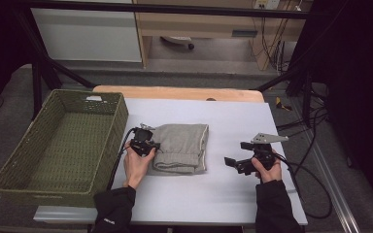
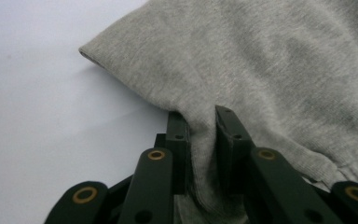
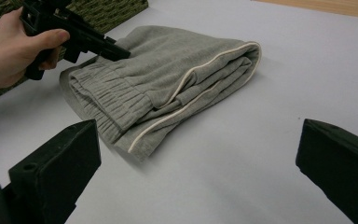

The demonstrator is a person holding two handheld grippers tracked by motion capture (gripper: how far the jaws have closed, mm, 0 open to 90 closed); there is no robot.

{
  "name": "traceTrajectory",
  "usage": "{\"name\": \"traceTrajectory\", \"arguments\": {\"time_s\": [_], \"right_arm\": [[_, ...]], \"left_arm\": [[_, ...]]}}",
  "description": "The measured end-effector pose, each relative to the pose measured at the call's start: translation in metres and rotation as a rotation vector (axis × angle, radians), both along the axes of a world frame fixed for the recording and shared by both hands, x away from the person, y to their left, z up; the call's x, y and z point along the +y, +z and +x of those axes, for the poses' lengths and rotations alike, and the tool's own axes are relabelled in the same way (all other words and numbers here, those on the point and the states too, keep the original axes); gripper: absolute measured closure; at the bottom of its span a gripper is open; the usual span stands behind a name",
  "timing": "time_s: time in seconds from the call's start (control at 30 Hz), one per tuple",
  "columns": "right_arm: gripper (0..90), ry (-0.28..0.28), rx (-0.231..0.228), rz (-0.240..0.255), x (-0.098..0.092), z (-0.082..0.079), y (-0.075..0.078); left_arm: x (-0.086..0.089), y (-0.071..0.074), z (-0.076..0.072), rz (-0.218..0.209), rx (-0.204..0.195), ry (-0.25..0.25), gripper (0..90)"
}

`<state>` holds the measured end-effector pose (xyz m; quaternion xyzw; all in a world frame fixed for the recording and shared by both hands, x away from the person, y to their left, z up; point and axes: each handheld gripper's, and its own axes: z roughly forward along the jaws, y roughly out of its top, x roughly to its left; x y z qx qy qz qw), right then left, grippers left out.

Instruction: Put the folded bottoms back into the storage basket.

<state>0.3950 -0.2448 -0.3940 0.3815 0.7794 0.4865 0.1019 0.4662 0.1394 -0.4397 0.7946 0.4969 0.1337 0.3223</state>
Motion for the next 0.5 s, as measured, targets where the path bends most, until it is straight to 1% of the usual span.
{"name": "traceTrajectory", "arguments": {"time_s": [0.1, 0.17, 0.27, 0.33, 0.37, 0.43, 0.47, 0.5], "right_arm": [[0.6, -0.013, 0.001, -0.001, 0.002, 0.002, 0.000], [0.5, -0.017, 0.001, -0.002, 0.004, 0.002, 0.000], [0.6, -0.030, 0.002, -0.008, 0.007, 0.004, 0.000], [0.6, -0.047, 0.002, -0.024, 0.012, 0.008, 0.000], [0.6, -0.047, 0.002, -0.024, 0.012, 0.008, 0.000], [0.7, -0.069, 0.002, -0.028, 0.015, 0.012, 0.001], [0.7, -0.075, 0.007, -0.017, 0.019, 0.016, 0.002], [0.7, -0.075, 0.007, -0.017, 0.019, 0.016, 0.002]], "left_arm": [[-0.001, 0.000, 0.000, 0.000, 0.001, 0.004, 77.1], [0.000, 0.000, 0.000, 0.005, -0.004, -0.008, 77.1], [0.001, -0.001, 0.000, 0.000, -0.009, -0.021, 77.0], [0.002, -0.001, 0.000, 0.003, -0.012, -0.031, 76.9], [0.002, -0.001, 0.000, 0.005, -0.015, -0.036, 76.9], [0.002, -0.001, 0.000, 0.007, -0.018, -0.046, 76.8], [0.003, -0.002, 0.000, 0.006, -0.018, -0.049, 76.8], [0.003, -0.002, 0.001, 0.006, -0.019, -0.053, 76.8]]}}
